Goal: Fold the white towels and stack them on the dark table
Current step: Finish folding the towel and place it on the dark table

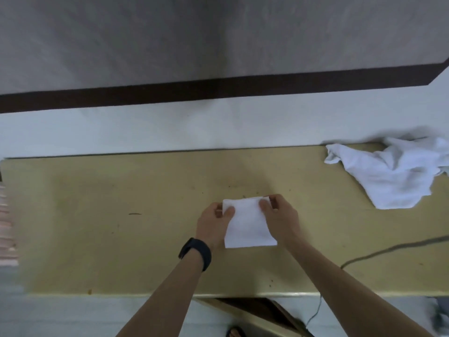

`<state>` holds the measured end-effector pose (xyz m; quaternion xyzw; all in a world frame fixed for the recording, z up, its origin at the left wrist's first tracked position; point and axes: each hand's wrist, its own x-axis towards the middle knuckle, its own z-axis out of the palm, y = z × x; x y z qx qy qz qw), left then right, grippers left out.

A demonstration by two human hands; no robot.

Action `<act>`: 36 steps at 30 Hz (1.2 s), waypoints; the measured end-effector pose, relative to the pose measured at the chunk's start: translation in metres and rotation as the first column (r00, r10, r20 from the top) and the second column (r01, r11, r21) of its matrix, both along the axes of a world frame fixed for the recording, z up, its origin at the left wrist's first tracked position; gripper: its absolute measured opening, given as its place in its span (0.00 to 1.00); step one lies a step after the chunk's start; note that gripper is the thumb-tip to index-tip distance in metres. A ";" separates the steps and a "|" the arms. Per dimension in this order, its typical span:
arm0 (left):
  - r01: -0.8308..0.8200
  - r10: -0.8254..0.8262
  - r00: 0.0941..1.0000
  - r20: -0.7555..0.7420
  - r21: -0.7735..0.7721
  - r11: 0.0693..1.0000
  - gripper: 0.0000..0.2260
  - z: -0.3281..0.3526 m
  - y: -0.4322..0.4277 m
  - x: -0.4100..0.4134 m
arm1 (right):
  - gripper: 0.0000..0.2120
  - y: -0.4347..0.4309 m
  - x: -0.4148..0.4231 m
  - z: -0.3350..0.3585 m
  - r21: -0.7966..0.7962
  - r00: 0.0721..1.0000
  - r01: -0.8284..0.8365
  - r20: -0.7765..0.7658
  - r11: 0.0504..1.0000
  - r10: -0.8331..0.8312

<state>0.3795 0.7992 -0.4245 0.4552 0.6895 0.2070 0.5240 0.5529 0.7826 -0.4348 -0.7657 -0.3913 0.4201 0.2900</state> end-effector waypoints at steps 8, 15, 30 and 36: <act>-0.012 0.011 0.991 -0.136 -0.009 1.000 0.08 -0.020 0.015 0.007 | 0.09 0.014 -0.005 -0.014 -0.026 0.974 -0.056 0.218 0.998 0.061; 0.093 -0.063 0.843 -0.533 0.030 0.995 0.18 -0.013 0.012 0.013 | 0.17 0.015 -0.014 -0.004 -0.138 0.825 -0.091 0.544 0.986 0.152; -0.169 0.168 0.985 -0.038 -0.038 0.985 0.11 0.029 -0.002 0.006 | 0.18 0.028 0.000 0.034 -0.185 0.992 -0.123 0.001 0.975 0.125; -0.258 0.241 0.965 0.100 0.241 0.935 0.09 0.138 -0.004 -0.059 | 0.06 0.055 -0.048 0.145 0.188 0.960 -0.273 -0.011 0.944 0.280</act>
